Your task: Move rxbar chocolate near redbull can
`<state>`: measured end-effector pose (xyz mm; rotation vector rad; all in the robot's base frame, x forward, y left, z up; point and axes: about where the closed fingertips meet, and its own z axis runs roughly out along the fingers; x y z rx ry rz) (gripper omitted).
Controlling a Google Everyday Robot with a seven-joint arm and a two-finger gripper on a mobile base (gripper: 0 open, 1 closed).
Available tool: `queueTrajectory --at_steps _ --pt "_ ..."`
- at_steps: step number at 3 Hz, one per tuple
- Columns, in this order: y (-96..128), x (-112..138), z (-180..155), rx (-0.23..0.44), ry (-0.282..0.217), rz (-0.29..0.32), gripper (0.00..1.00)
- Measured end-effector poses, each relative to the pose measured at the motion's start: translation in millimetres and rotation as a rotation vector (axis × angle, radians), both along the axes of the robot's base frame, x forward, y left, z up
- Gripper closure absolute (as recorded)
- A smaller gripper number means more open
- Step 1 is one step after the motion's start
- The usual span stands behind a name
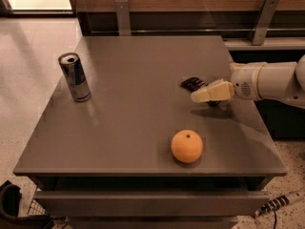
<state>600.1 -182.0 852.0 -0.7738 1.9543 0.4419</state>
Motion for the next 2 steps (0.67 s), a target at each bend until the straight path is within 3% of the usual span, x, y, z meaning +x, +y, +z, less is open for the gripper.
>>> queueTrajectory --at_steps 2 --pt "15.9 -11.5 -32.8 0.135 0.044 -0.008 0.00"
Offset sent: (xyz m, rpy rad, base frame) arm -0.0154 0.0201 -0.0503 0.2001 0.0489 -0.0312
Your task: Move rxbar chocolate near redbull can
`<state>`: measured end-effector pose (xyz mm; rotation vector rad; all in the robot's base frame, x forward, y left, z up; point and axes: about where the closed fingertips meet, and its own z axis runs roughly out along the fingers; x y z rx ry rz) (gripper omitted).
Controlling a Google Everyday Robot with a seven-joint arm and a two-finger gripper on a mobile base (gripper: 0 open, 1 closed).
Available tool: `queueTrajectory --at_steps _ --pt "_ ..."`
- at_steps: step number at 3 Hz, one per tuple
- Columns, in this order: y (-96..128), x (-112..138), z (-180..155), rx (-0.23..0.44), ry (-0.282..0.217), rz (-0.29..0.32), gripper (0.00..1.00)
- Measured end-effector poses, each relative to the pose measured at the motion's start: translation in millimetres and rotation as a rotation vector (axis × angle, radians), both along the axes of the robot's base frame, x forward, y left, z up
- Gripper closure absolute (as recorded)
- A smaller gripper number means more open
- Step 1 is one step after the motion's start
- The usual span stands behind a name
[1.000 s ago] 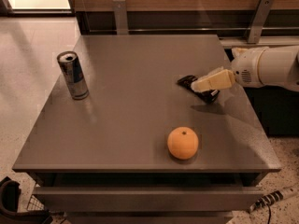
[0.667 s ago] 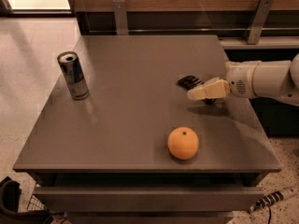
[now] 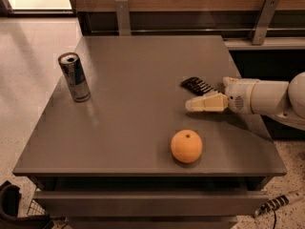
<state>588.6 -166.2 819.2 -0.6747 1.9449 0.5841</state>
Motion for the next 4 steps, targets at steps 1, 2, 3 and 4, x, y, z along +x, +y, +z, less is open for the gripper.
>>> queueTrajectory --at_steps 1,2,3,4 --pt "7.3 -0.5 -10.5 0.016 -0.010 -0.009 0.12" --pt "7.7 -0.5 -7.8 0.016 -0.011 -0.009 0.42" --pt "7.7 -0.5 -5.8 0.016 -0.011 -0.009 0.65" --pt "7.8 -0.5 -4.9 0.016 -0.011 -0.009 0.96"
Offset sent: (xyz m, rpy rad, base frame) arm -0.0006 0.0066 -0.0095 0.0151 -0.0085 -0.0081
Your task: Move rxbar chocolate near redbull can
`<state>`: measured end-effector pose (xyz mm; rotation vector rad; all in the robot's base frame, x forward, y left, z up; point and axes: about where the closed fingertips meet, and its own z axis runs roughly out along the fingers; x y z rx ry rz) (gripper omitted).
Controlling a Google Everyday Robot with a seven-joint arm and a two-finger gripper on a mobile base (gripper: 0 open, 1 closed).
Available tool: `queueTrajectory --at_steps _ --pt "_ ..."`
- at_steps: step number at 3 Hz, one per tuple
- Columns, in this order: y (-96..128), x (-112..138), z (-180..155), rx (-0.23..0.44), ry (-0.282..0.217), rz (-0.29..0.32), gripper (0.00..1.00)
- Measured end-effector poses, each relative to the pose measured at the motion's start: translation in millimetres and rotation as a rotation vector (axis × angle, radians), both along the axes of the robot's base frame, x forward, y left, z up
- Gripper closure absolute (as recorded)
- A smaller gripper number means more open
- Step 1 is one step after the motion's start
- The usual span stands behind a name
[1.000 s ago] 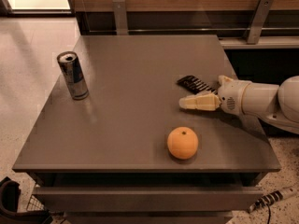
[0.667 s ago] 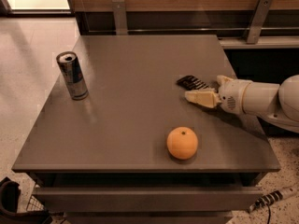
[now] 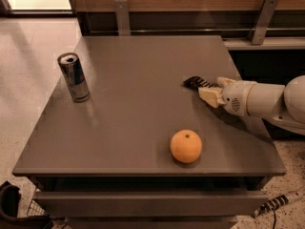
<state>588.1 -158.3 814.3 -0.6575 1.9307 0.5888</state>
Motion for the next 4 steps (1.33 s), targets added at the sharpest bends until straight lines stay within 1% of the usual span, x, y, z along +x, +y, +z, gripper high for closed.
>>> queueTrajectory --at_steps 1,4 --pt "0.2 0.0 1.1 0.000 0.000 0.000 1.00" --pt "0.2 0.1 1.2 0.000 0.000 0.000 1.00"
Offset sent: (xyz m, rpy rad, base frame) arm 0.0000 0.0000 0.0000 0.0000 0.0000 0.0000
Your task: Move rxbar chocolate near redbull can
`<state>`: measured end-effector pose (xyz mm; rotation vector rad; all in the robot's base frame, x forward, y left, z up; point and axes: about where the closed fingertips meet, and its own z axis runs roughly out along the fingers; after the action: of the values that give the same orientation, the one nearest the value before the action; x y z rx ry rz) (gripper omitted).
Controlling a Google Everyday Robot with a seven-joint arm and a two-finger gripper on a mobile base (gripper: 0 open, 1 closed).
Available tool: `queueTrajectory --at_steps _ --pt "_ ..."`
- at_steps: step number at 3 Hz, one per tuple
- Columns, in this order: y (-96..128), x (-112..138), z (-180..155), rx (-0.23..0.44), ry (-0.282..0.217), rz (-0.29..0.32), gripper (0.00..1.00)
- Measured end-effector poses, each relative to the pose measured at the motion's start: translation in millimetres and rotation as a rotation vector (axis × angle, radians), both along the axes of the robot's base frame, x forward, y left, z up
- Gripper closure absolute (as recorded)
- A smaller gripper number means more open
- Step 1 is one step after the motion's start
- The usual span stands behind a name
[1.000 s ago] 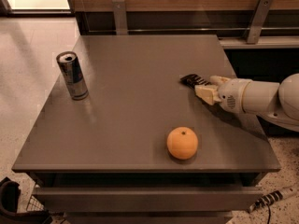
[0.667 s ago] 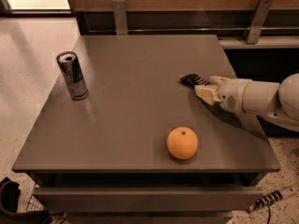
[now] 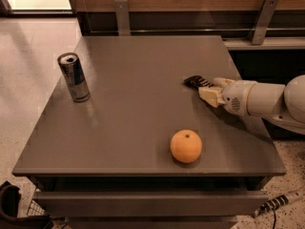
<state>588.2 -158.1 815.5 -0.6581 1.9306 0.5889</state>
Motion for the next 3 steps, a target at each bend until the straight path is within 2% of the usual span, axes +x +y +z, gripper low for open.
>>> queueTrajectory --at_steps 3 --pt "0.1 0.1 0.6 0.000 0.000 0.000 1.00"
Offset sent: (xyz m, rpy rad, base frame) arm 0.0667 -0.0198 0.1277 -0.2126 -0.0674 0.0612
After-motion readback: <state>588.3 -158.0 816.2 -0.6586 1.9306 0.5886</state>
